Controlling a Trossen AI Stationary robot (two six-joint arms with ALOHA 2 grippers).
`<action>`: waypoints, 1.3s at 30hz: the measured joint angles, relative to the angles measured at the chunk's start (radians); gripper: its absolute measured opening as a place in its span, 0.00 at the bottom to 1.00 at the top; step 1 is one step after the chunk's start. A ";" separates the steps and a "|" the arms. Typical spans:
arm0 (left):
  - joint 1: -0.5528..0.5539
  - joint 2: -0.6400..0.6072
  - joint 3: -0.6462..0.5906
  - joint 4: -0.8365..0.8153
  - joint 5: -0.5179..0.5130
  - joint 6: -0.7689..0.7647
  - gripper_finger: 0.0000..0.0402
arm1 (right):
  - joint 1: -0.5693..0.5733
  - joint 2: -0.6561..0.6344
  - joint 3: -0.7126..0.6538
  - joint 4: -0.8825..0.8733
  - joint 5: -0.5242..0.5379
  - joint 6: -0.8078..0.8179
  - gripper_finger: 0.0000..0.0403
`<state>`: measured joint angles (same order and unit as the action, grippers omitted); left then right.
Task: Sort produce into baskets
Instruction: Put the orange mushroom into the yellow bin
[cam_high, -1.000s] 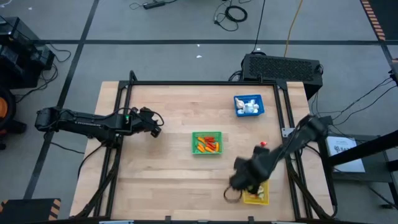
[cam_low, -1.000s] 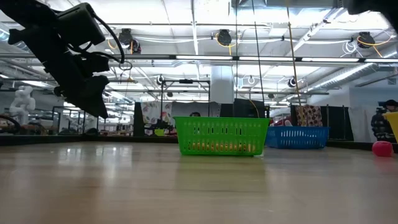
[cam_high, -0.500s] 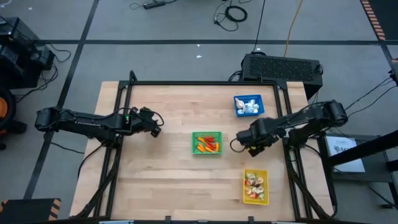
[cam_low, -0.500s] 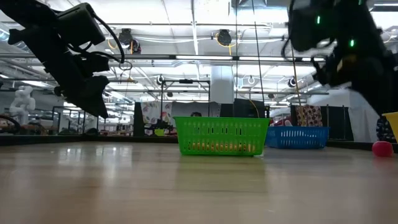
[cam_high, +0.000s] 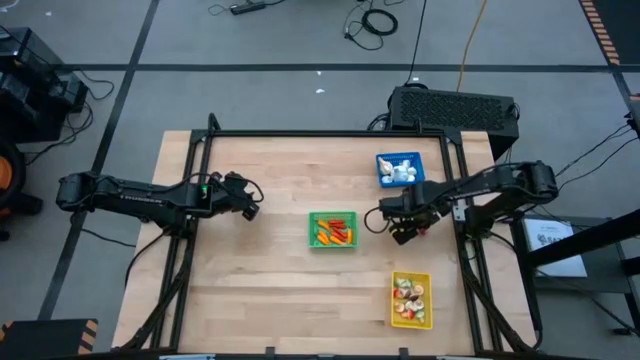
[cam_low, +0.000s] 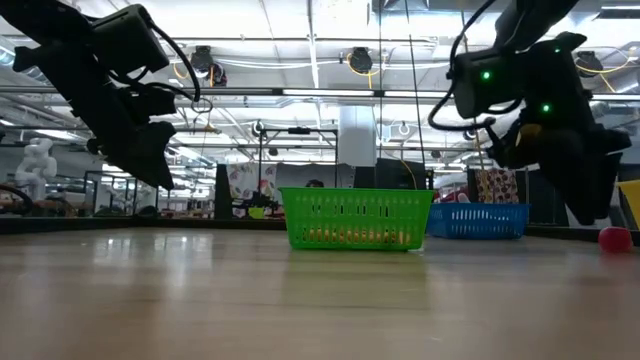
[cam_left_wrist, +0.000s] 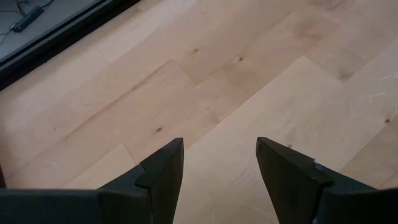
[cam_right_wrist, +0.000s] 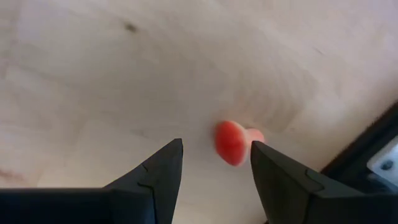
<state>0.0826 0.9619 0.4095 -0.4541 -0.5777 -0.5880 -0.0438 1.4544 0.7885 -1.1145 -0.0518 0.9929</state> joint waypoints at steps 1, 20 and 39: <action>0.000 0.000 0.000 0.000 0.000 0.000 0.52 | -0.009 0.000 -0.004 -0.005 0.001 0.008 0.45; 0.000 0.000 0.000 -0.002 -0.004 0.002 0.52 | -0.042 0.000 -0.128 0.078 -0.032 0.017 0.32; 0.000 0.000 0.000 -0.003 -0.004 0.002 0.52 | 0.072 0.001 0.159 0.044 -0.136 0.129 0.12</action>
<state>0.0827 0.9619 0.4095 -0.4576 -0.5816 -0.5865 0.0283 1.4551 0.9475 -1.0703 -0.1880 1.1215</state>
